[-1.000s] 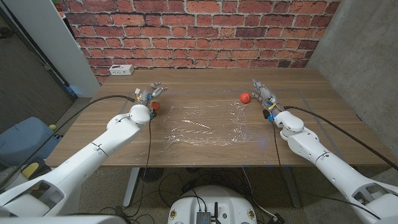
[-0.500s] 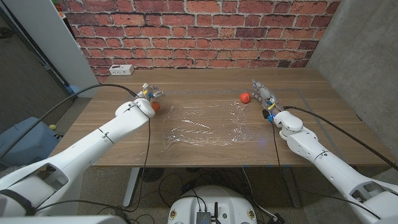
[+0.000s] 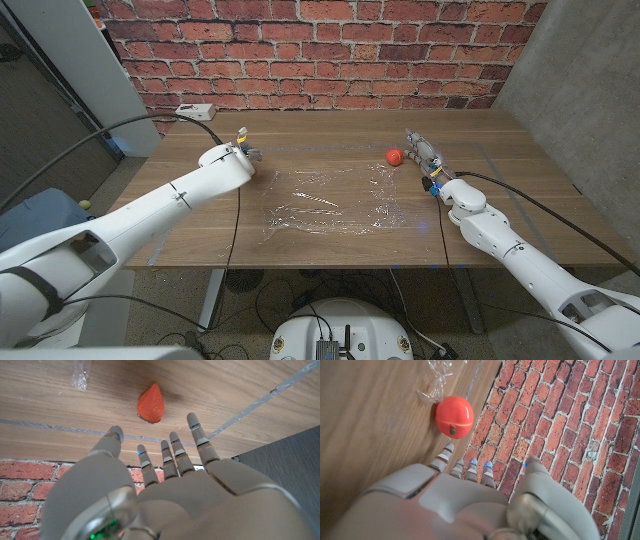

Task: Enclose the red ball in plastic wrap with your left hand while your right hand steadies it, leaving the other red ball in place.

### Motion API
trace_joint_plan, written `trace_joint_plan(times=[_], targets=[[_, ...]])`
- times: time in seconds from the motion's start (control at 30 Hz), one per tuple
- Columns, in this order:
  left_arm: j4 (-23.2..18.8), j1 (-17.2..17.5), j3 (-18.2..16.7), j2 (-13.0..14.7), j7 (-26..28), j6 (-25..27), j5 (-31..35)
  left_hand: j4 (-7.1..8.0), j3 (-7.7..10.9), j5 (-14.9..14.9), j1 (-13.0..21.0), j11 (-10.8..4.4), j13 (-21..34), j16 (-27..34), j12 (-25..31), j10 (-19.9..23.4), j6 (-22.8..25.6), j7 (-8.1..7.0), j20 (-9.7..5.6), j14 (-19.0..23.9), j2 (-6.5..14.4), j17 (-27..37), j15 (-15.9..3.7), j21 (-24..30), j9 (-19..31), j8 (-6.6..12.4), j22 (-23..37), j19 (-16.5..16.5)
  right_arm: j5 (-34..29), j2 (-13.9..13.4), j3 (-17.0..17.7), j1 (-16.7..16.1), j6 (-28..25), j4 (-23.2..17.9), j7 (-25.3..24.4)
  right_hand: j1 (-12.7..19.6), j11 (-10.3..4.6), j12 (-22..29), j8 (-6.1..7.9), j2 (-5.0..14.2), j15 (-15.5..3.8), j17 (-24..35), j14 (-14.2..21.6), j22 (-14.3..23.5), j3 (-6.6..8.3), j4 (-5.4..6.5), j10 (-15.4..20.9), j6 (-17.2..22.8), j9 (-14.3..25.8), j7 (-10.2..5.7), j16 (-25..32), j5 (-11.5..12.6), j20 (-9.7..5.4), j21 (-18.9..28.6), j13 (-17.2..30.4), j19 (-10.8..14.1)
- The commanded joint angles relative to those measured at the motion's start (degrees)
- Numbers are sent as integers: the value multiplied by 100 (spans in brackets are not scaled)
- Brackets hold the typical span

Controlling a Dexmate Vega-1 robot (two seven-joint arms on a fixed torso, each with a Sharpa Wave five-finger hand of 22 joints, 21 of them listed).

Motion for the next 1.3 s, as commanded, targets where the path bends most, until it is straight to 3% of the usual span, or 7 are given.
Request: trace_joint_plan(times=[0.03,0.3,0.5,0.6,0.87,0.97,1.3], targets=[[275,-973,914,1,-358,878,-267,-2,-22,-27,106,-20,16,62,55,91,94,21,-43,51,21,24,4,43,32,34,10,117,114,75,40,32,73,172,79,-17,-20,10,8,4,9,17,30,32,-11,-29,49,21,5,-24,28,1,-55,13,14,25],[689,-1678,1758,-54,296,878,-1097,-3,-34,-30,203,-35,21,111,85,215,208,35,-89,132,78,46,-54,73,34,38,10,220,113,82,49,31,95,204,60,-37,-17,10,5,10,13,22,44,32,-16,-22,74,18,6,-19,33,-2,-60,16,17,41],[1270,-2598,2866,-246,1599,878,-2700,-13,-47,-35,316,-70,27,161,101,304,296,40,-170,213,128,64,-96,111,35,29,10,339,160,110,77,13,108,251,41,-55,-8,10,5,6,16,26,55,32,-23,-17,94,22,6,-20,36,-5,-66,18,18,53],[1600,-2903,3245,-419,1891,878,-3149,-12,-57,-37,350,-81,29,182,98,315,300,31,-201,248,142,71,-118,134,36,15,11,405,154,109,77,7,135,279,47,-64,-5,10,7,5,21,28,64,32,-26,-14,103,29,6,-15,40,-6,-67,21,19,63],[2150,-3343,3874,-800,1272,878,-3013,-44,-55,-33,493,-77,33,213,88,335,323,39,-250,291,180,80,-146,172,37,-12,10,516,174,153,77,33,197,400,89,-80,5,12,14,4,16,30,82,31,-31,-11,131,51,7,-9,44,-9,-71,24,21,80],[2313,-3473,4099,-920,1346,878,-3163,-93,-56,-33,616,-80,33,208,74,330,343,36,-263,292,139,69,-170,201,38,-23,10,598,184,168,78,43,208,433,99,-82,18,9,15,4,27,30,90,31,-31,-13,135,57,7,-6,45,-9,-72,25,21,85],[2844,-3449,4345,-1312,842,878,-2553,-81,-101,-40,833,-110,37,292,95,454,485,5,-327,459,106,79,-229,264,41,-17,10,769,198,204,81,80,237,521,114,-91,33,6,17,5,36,29,122,31,-32,-16,159,72,9,-1,51,-10,-71,27,24,104]])
